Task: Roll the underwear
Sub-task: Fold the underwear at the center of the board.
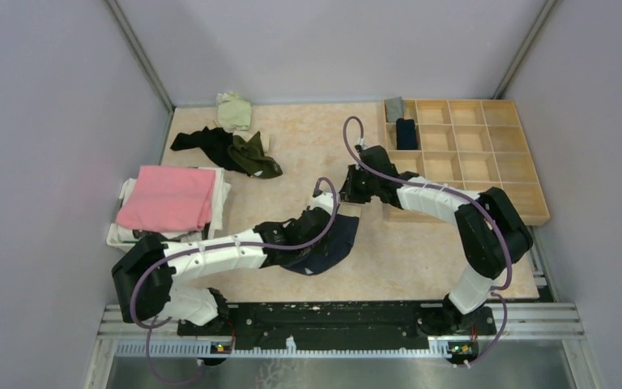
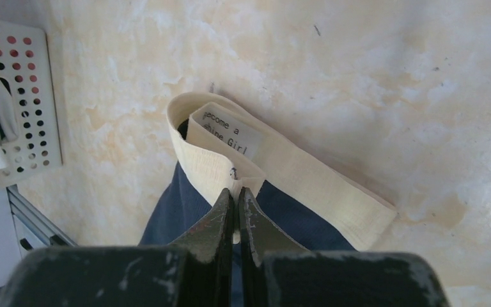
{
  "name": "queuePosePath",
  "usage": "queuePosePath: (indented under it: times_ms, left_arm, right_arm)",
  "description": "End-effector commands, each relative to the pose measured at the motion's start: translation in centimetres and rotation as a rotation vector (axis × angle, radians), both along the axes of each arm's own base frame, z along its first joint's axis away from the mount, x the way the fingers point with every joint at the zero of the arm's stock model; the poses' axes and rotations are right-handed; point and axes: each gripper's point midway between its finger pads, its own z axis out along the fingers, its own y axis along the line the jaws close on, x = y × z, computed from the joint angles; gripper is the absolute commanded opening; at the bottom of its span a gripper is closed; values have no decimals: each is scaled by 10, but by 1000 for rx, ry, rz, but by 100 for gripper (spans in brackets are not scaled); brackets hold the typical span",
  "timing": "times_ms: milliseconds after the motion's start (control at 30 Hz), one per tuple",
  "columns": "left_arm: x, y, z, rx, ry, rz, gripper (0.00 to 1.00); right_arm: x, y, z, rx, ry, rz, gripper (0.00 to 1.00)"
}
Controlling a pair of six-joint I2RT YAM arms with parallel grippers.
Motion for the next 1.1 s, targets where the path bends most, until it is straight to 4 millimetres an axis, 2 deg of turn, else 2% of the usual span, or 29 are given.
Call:
queuePosePath:
  times_ms: [0,433,1067]
  left_arm:
    - [4,-24,14,-57,-22,10,0]
    - [-4,-48,-7,-52,21,-15,0]
    - [-15,-58,-28,-32,50,-50,0]
  right_arm:
    - [9,-4,26,39,-94,10,0]
    - [4,-16,18,10,-87,14,0]
    - [-6,-37,-2,-74,-79,-8,0]
